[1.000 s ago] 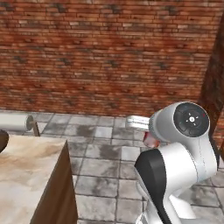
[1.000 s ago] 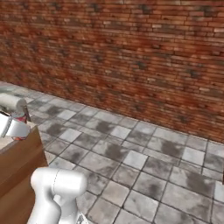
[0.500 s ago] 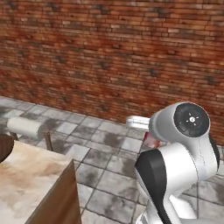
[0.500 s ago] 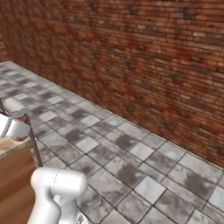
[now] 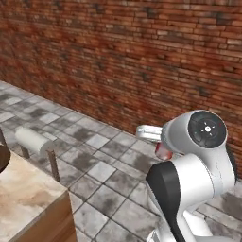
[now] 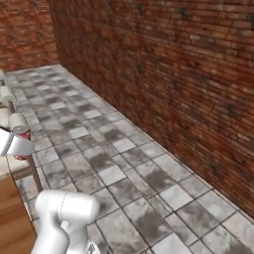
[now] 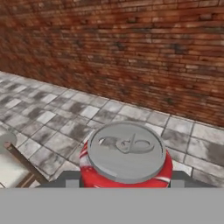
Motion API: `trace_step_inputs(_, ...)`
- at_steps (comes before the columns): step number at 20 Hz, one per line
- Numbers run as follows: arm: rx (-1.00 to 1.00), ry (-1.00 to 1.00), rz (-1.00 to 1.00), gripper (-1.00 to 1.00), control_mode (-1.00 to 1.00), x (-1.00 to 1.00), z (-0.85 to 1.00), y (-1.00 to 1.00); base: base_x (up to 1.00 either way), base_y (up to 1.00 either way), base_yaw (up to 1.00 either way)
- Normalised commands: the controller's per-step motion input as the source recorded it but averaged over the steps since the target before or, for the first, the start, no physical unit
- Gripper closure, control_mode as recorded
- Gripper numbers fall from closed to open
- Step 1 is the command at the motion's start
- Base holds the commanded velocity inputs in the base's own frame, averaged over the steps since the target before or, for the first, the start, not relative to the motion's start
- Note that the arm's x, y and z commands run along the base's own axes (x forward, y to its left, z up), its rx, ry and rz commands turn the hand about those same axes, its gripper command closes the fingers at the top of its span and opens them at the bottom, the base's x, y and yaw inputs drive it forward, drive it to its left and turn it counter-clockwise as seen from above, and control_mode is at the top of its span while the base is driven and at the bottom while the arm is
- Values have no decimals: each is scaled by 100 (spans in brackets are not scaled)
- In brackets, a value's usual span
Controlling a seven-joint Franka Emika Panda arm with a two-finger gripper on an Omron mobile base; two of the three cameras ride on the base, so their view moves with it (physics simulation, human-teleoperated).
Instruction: Open the fridge, grab two sodas, and place both sodas inside the bowl with ice on the dining counter.
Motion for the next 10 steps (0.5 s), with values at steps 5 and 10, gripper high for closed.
trace_step_inputs(5,0,0,0,100,100,0,0,0,50,-41,47)
trace_step_inputs(10,0,0,0,100,100,0,0,0,55,-23,50)
